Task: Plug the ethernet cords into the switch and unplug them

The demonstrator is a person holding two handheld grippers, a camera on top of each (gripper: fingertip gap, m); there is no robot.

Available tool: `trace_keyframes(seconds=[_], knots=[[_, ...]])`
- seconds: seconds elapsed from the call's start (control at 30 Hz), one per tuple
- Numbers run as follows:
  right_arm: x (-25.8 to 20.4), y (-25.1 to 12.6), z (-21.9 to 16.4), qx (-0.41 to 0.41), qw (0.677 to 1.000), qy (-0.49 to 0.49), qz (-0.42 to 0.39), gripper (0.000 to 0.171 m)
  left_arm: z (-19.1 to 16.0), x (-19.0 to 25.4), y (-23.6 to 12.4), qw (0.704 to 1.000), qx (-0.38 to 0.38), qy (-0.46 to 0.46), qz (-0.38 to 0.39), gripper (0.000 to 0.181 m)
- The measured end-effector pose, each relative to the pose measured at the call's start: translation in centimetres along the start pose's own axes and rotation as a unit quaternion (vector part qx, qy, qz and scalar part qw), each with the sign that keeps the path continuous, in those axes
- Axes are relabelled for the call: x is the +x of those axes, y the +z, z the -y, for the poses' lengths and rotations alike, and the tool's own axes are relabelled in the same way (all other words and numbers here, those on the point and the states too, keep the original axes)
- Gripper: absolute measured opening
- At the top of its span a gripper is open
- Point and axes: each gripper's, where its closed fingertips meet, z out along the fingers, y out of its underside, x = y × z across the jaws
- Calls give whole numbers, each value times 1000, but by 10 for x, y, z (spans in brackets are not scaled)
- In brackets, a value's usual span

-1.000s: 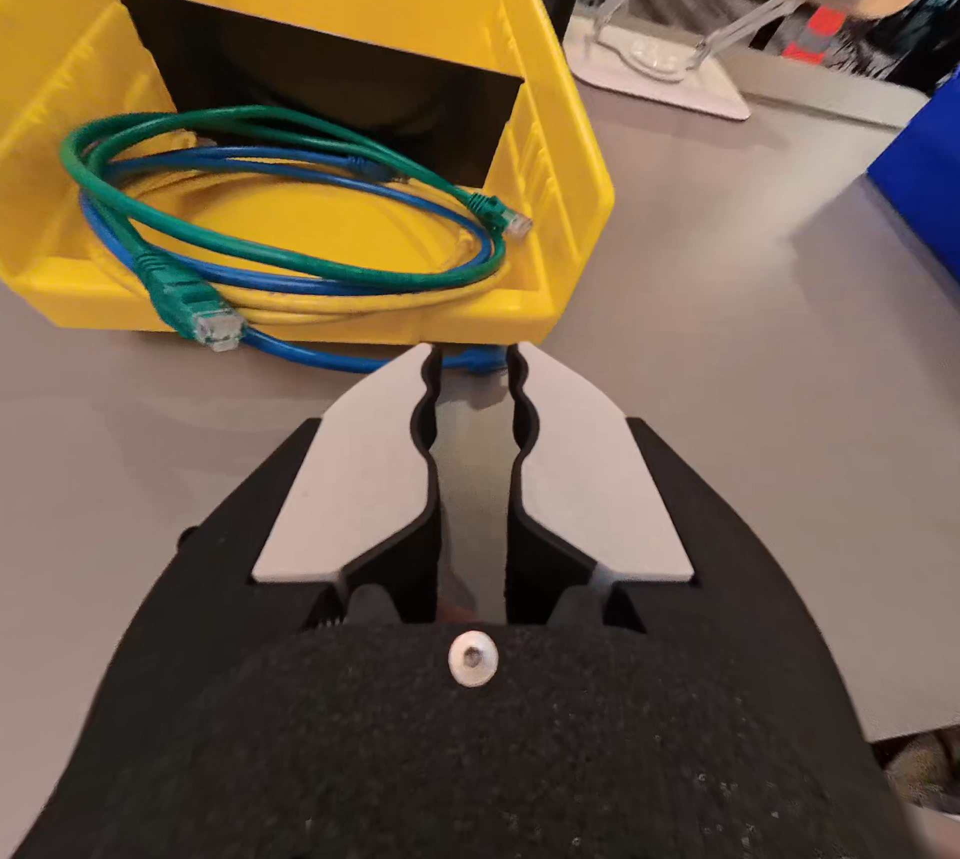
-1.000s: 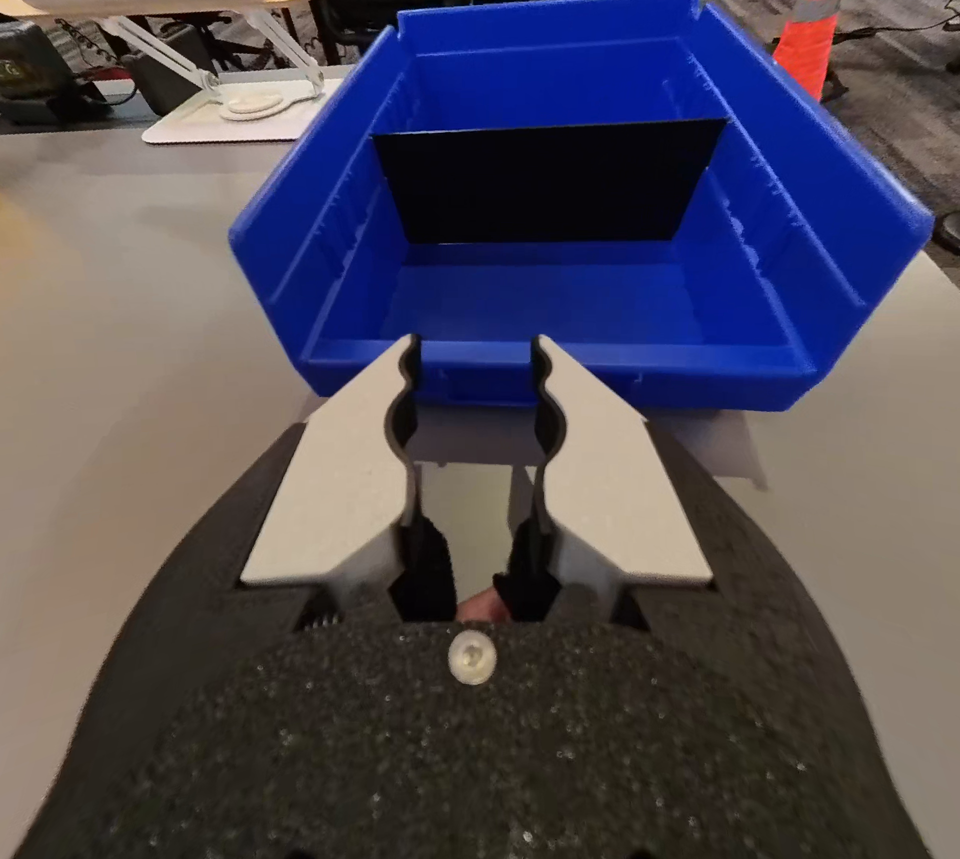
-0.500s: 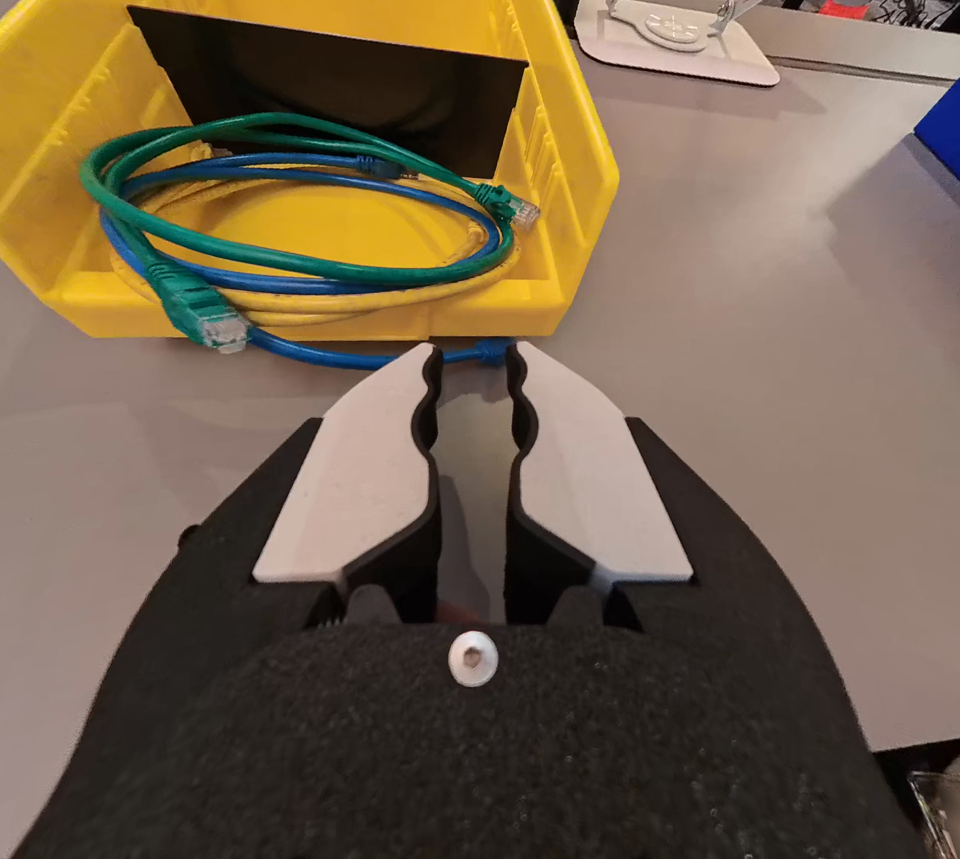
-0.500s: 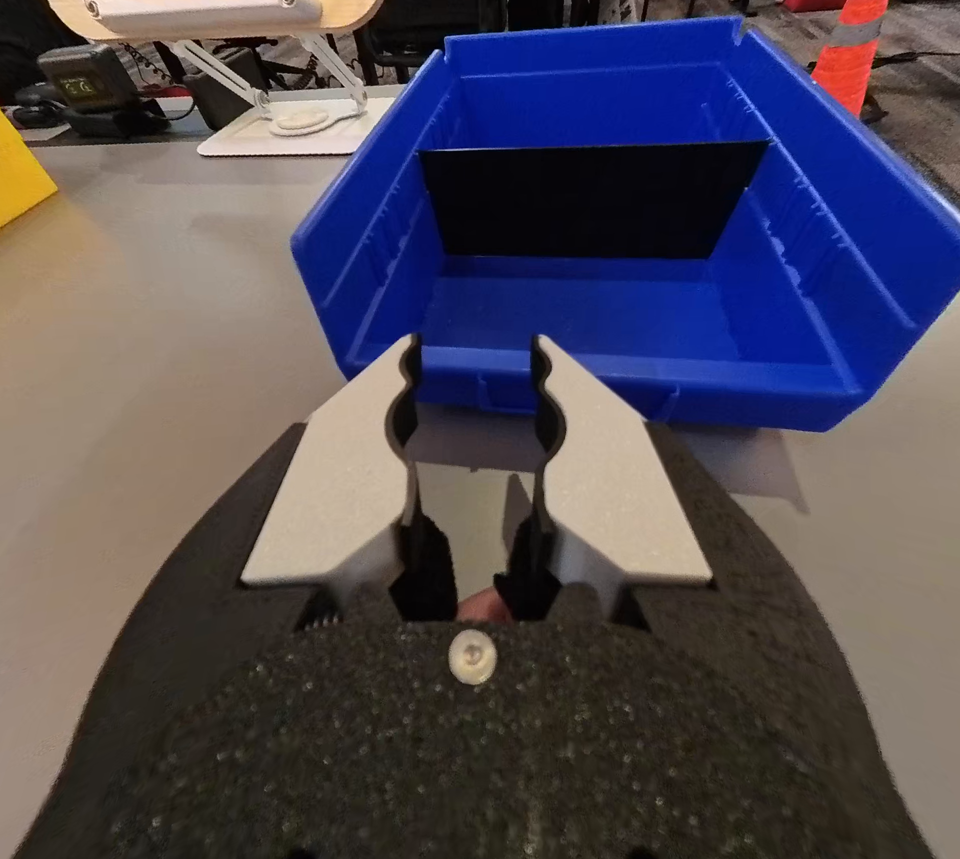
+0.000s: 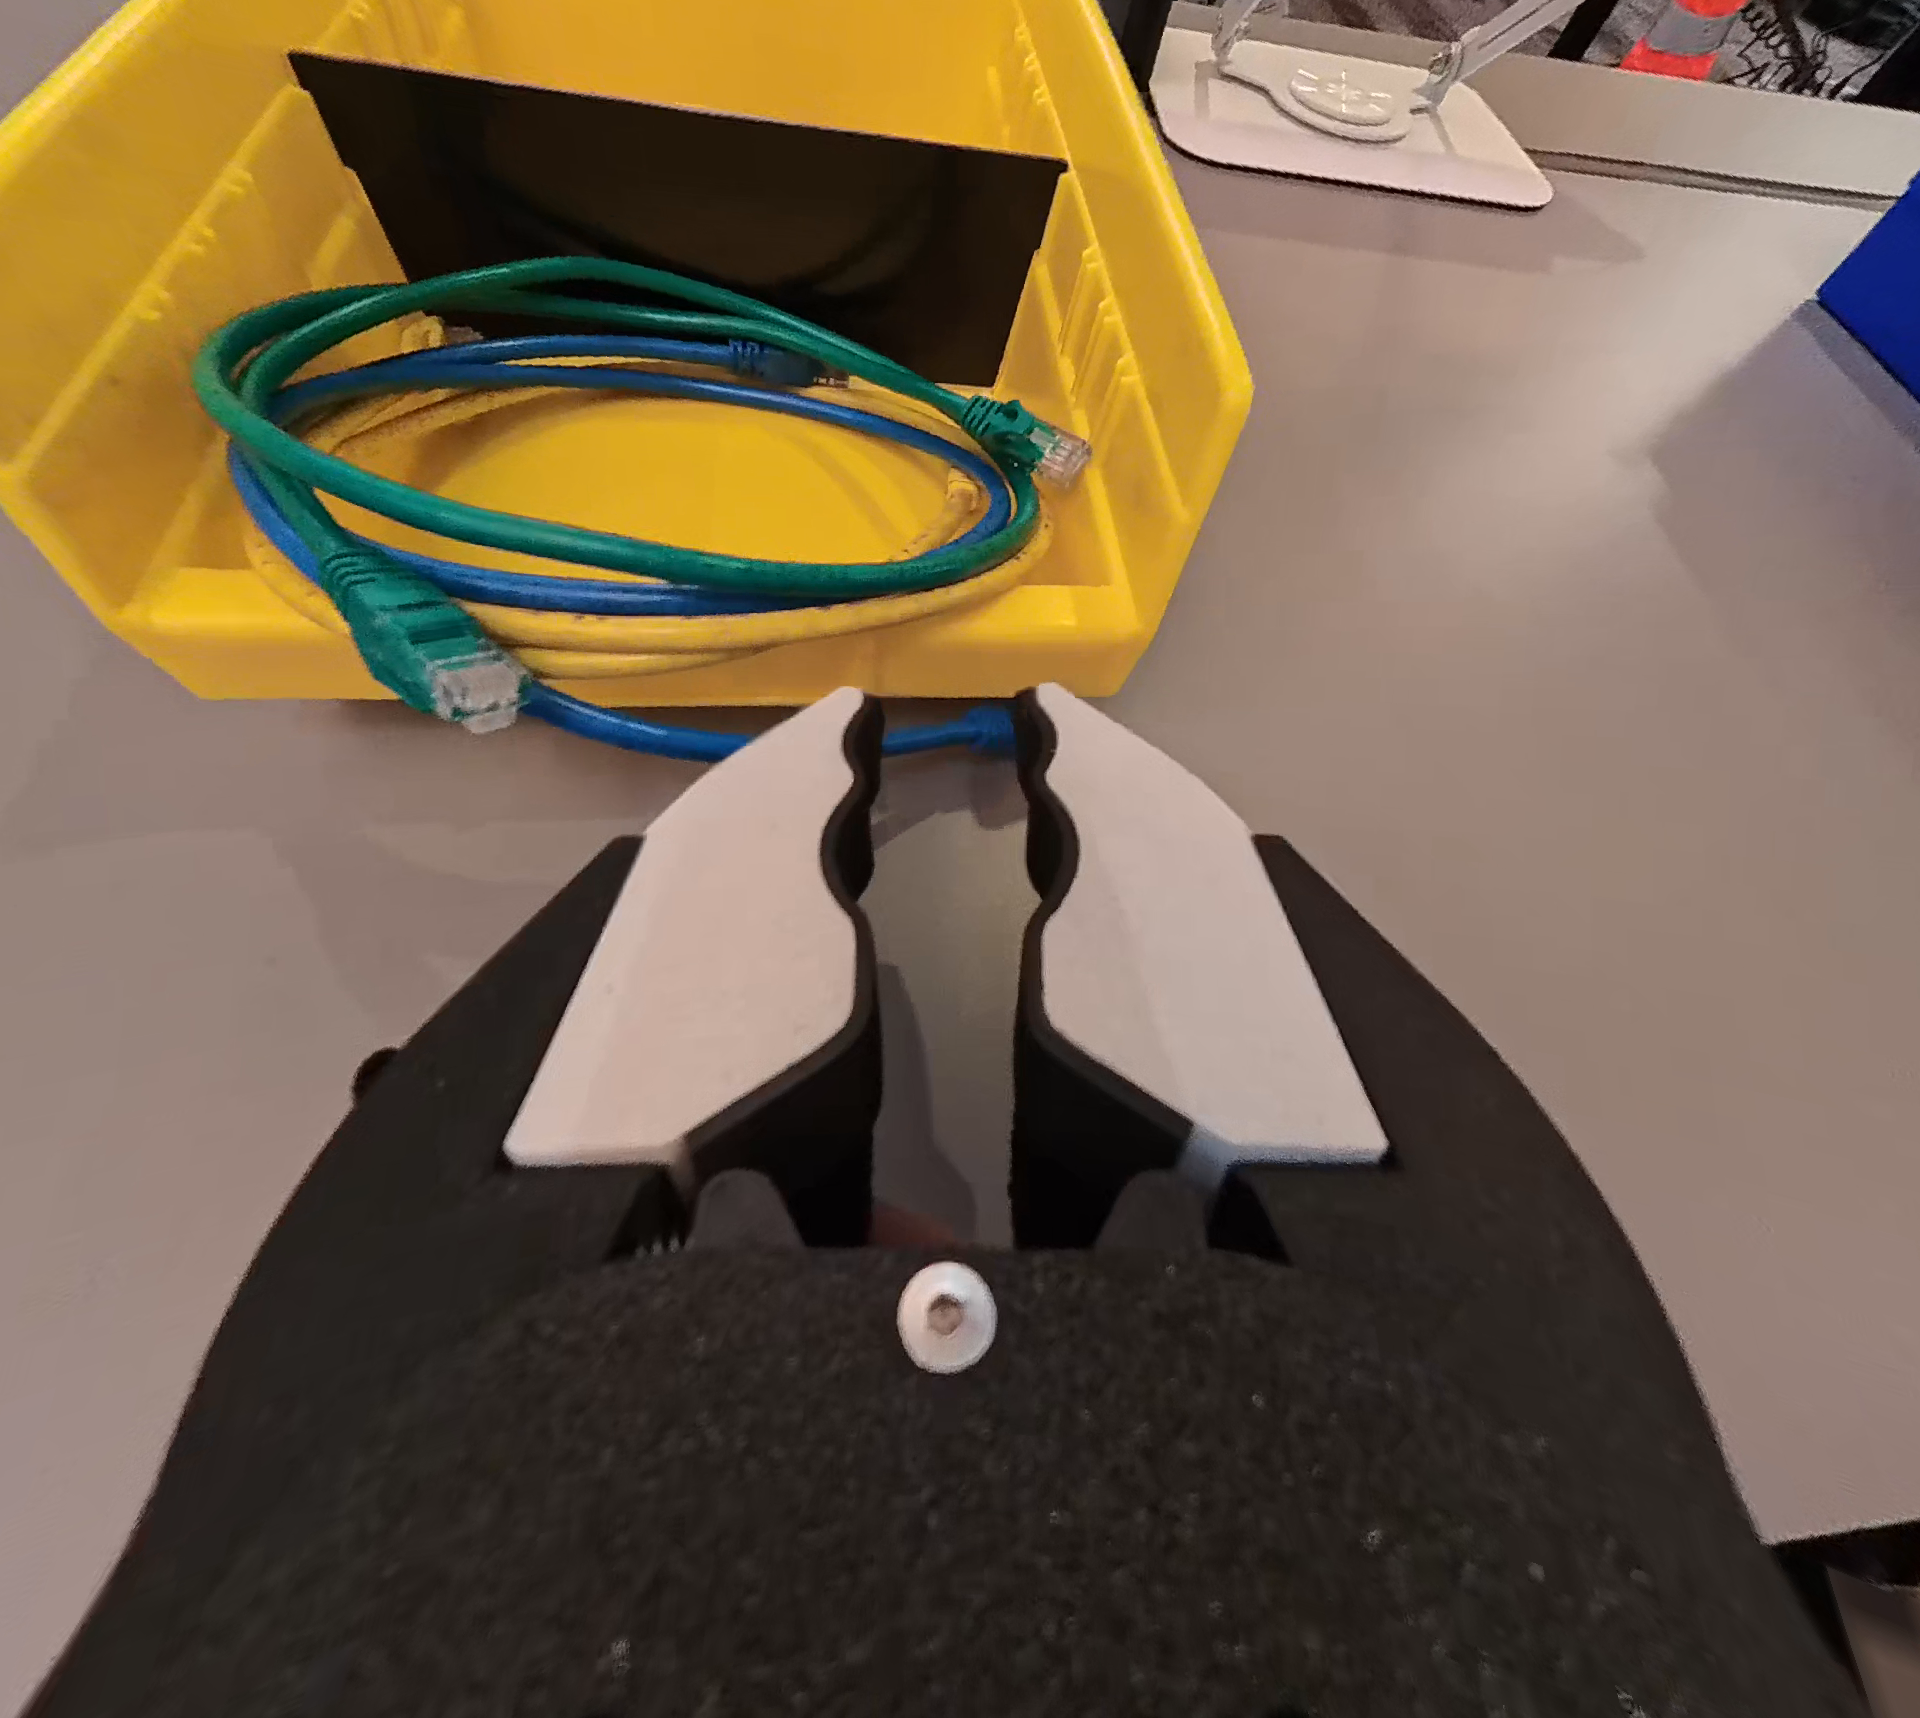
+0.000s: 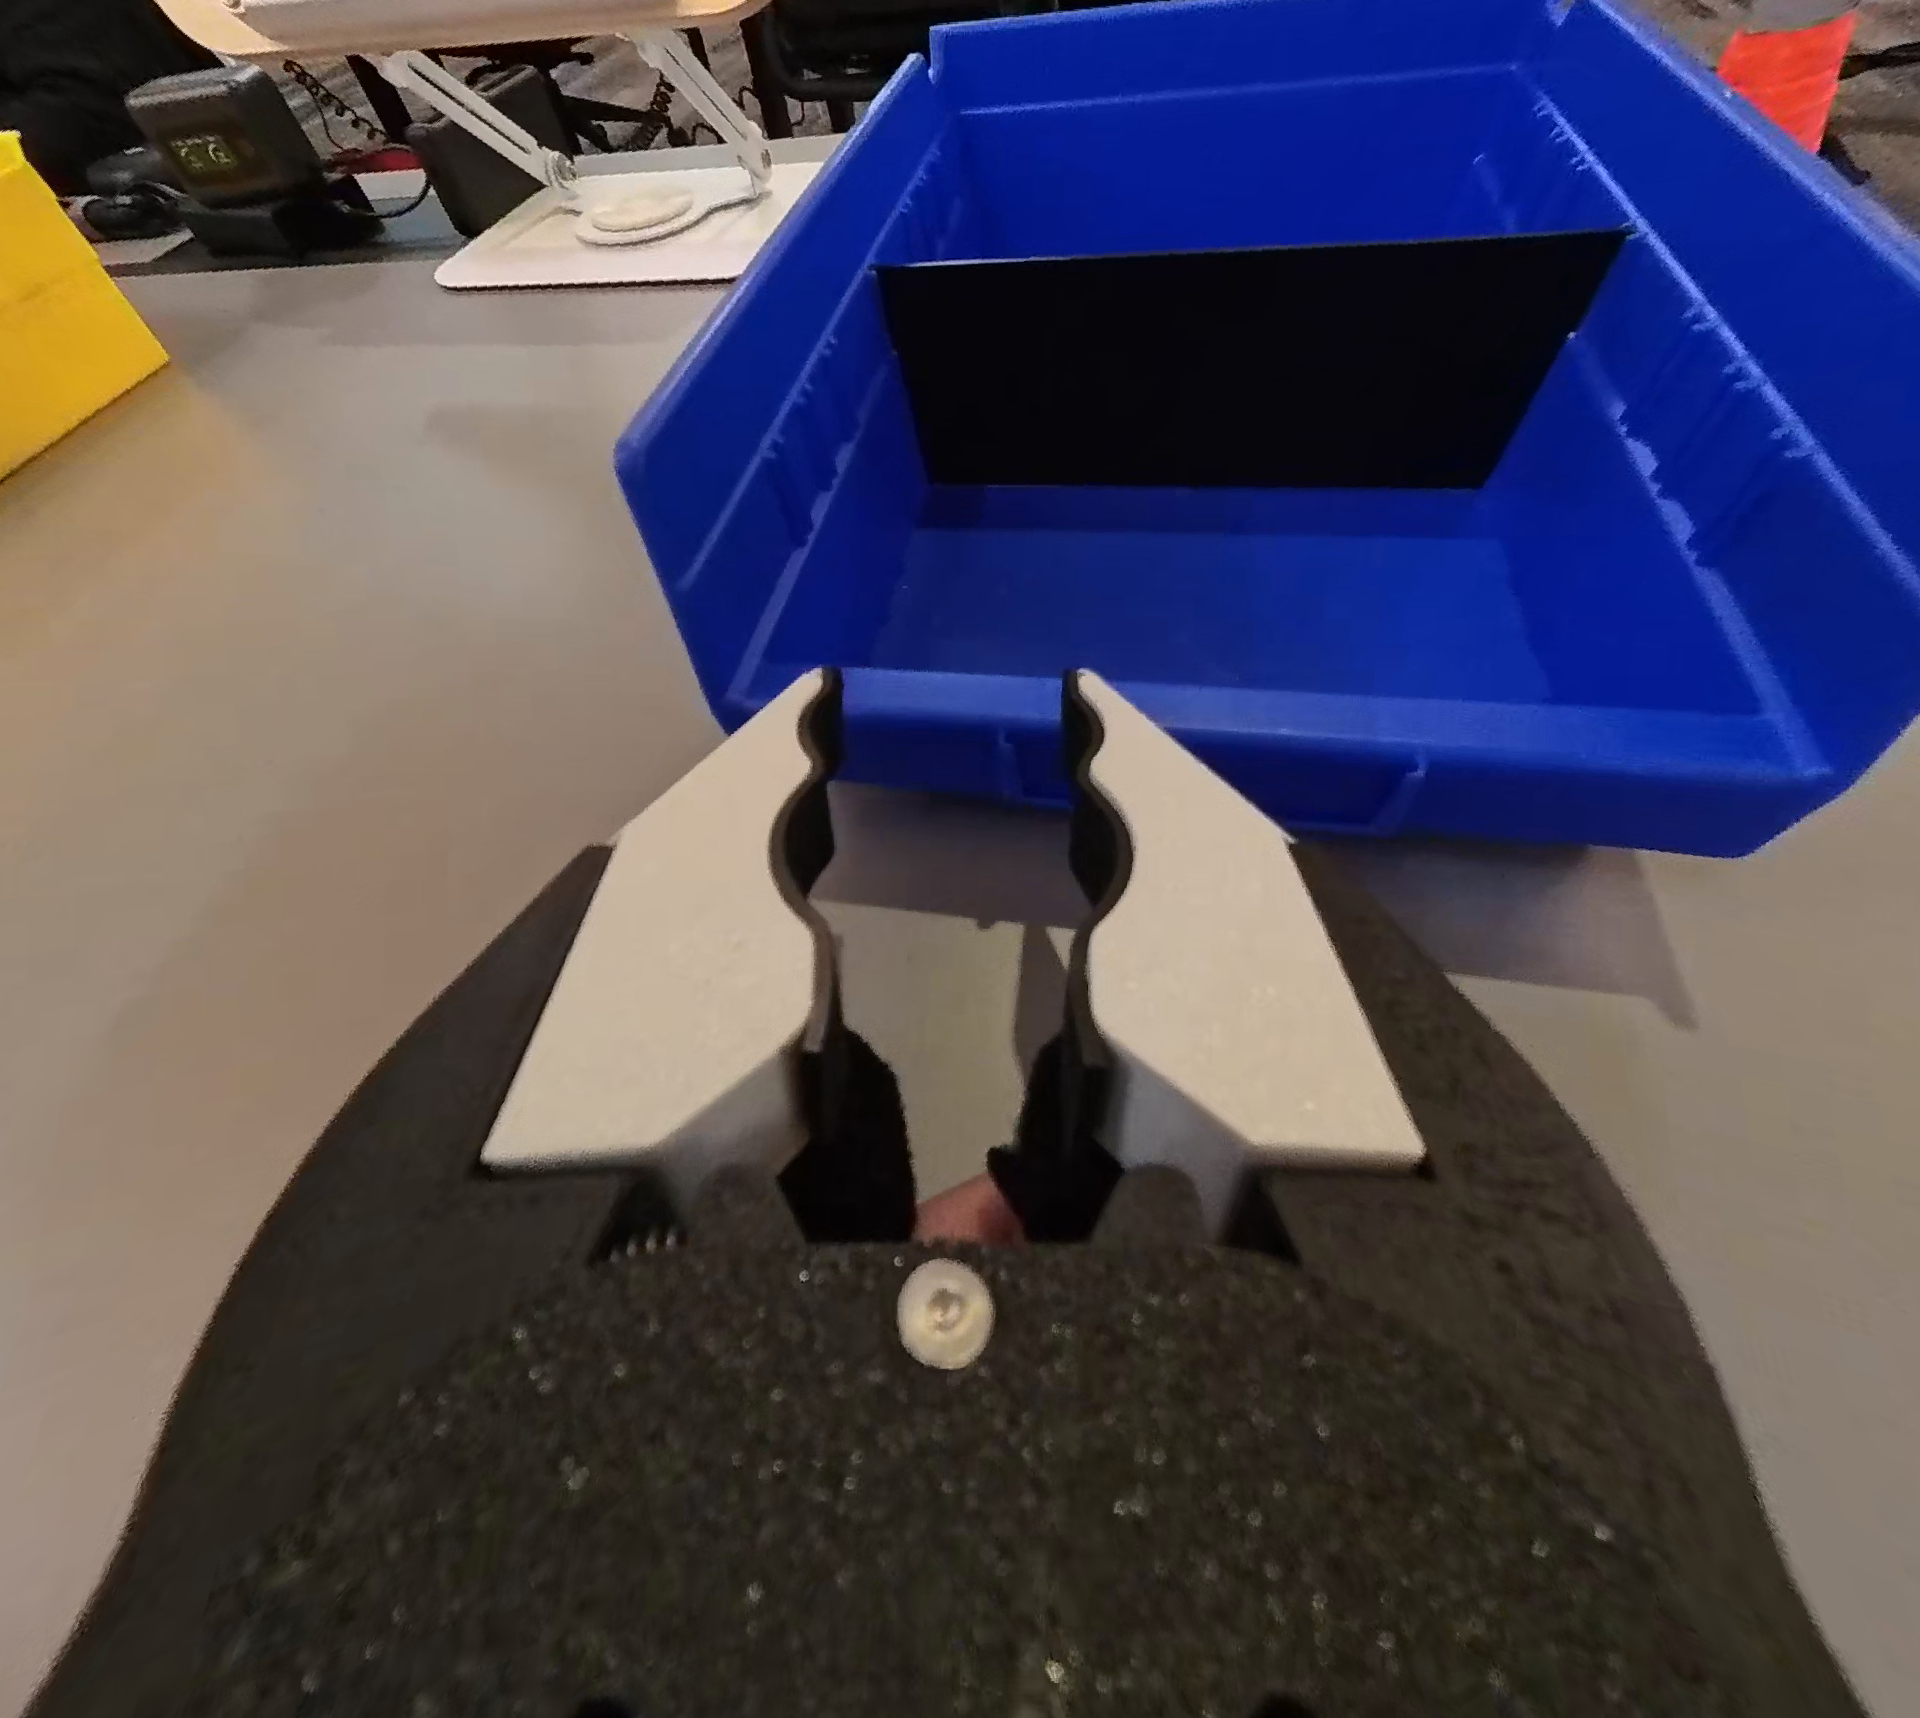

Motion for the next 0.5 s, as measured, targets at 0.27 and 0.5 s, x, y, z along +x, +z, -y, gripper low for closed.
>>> trace_keyframes(seconds=[0.27, 0.5], knots=[[-3, 1, -3, -7, 1000, -2, 6, 41, -3, 3, 6, 1000, -11, 19, 3, 24], [-4, 2, -4, -9, 1000, -5, 5, 41, -1, 9, 7, 1000, -25, 12, -11, 24]])
